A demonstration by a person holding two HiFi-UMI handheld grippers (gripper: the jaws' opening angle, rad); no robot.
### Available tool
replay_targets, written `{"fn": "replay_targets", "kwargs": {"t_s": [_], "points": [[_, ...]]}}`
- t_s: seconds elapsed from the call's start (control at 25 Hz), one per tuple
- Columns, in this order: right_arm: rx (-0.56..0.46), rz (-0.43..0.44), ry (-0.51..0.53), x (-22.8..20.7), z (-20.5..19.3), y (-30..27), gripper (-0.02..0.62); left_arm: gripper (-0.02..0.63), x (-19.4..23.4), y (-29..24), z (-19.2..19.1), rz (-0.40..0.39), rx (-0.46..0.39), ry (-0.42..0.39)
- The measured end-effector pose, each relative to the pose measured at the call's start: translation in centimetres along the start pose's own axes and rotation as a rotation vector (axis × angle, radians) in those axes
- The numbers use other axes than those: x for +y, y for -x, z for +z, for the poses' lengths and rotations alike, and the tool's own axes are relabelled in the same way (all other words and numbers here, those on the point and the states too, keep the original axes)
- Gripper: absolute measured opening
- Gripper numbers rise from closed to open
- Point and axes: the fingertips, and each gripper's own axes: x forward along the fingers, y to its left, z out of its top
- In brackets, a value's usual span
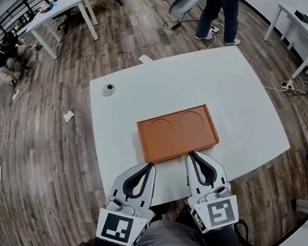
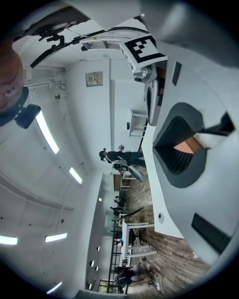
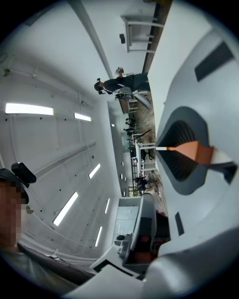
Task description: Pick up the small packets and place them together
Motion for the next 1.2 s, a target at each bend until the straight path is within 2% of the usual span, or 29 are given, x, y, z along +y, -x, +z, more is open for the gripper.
{"fn": "replay_targets", "kwargs": {"t_s": [0.12, 0.2, 0.4, 0.92, 1.2], "points": [[0.044, -0.017, 0.044, 0.1, -4.2, 0.7, 0.013, 0.002, -0.5, 0.0, -2.0, 0.014, -0.010, -0.002], [0.076, -0.023, 0.068, 0.2, -6.8, 0.7, 0.050, 0.002, -0.4, 0.0, -3.5, 0.025, -0.017, -0.005], [0.168, -0.048, 0.094, -0.2, -11.0, 0.4, 0.084, 0.002, -0.4, 0.0, -6.4, 0.033, 0.008, 0.002], [0.418, -0.127, 0.108, -1.7, -14.3, -2.3, 0.110, 0.002, 1.3, -0.9, -6.4, -0.005, 0.034, 0.043], [0.506, -0.123, 0.080, -1.7, -14.7, -3.3, 0.109, 0.002, 2.6, -2.1, -6.6, -0.032, 0.069, 0.072]]}}
